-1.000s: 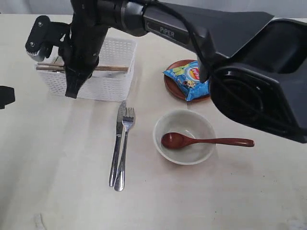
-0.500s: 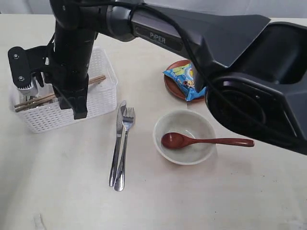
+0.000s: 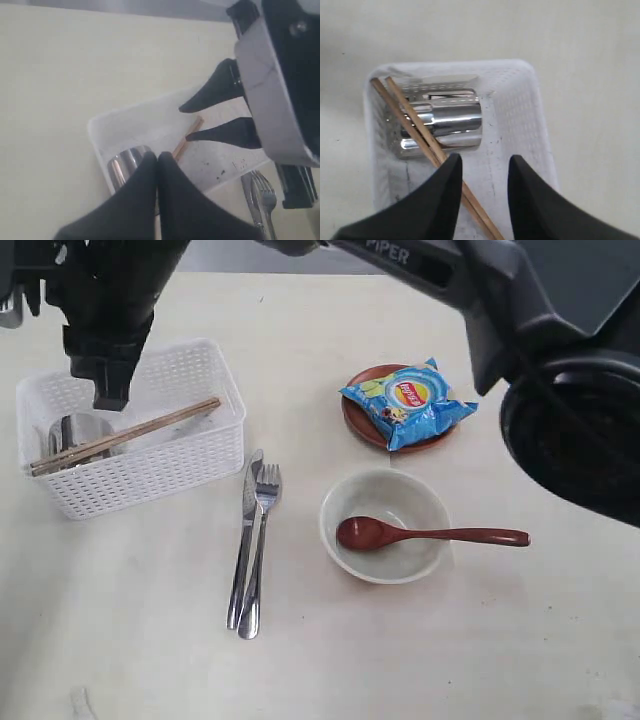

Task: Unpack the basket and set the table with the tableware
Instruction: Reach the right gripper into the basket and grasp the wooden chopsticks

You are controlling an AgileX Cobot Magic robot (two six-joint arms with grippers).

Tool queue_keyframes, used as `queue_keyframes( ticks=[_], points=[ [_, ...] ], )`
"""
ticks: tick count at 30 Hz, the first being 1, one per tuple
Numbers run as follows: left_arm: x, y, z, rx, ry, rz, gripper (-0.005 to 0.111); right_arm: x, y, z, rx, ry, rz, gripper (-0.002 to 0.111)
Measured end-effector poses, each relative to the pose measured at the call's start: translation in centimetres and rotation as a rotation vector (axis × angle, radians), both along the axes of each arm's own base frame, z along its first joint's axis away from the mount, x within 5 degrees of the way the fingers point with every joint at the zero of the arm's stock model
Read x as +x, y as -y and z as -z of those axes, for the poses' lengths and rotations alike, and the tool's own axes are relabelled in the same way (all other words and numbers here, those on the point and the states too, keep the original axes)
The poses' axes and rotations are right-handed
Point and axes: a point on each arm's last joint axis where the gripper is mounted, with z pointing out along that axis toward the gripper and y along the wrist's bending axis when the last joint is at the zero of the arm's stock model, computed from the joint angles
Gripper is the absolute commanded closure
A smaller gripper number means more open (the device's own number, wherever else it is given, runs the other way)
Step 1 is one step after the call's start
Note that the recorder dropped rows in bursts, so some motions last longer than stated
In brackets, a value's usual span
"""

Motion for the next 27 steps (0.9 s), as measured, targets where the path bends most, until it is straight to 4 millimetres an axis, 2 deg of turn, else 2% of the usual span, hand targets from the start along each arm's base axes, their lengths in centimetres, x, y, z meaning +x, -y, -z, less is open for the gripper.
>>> queue_keyframes(
  ticks=[1,4,6,8,13,21,27],
  points=[
    [0.0,0.0,0.0,0.0,0.0,0.0,0.107,0.2,0.0,0.4,-0.006,-0.004,0.003,0.078],
    [0.0,0.0,0.0,0.0,-0.002,0.0,0.107,0.5,-0.4,3.9,-0.078,-0.055,-0.017,0.077],
    [0.0,0.0,0.1,0.001,-0.007,0.001,0.107,0.5,-0.5,5.5,-0.117,-0.079,-0.045,0.069],
    [0.0,0.0,0.1,0.001,-0.008,0.001,0.107,0.5,-0.5,6.0,-0.127,-0.079,-0.065,0.064],
    [-0.1,0.0,0.1,0.002,-0.01,0.001,0.107,0.5,-0.7,6.3,-0.12,-0.076,-0.079,0.065],
    [-0.1,0.0,0.1,0.002,-0.012,0.001,0.107,0.8,-1.0,8.4,-0.138,-0.091,-0.082,0.065],
    [-0.1,0.0,0.1,0.002,-0.012,0.001,0.107,1.1,-1.3,8.9,-0.117,-0.071,-0.068,0.065]
  ],
)
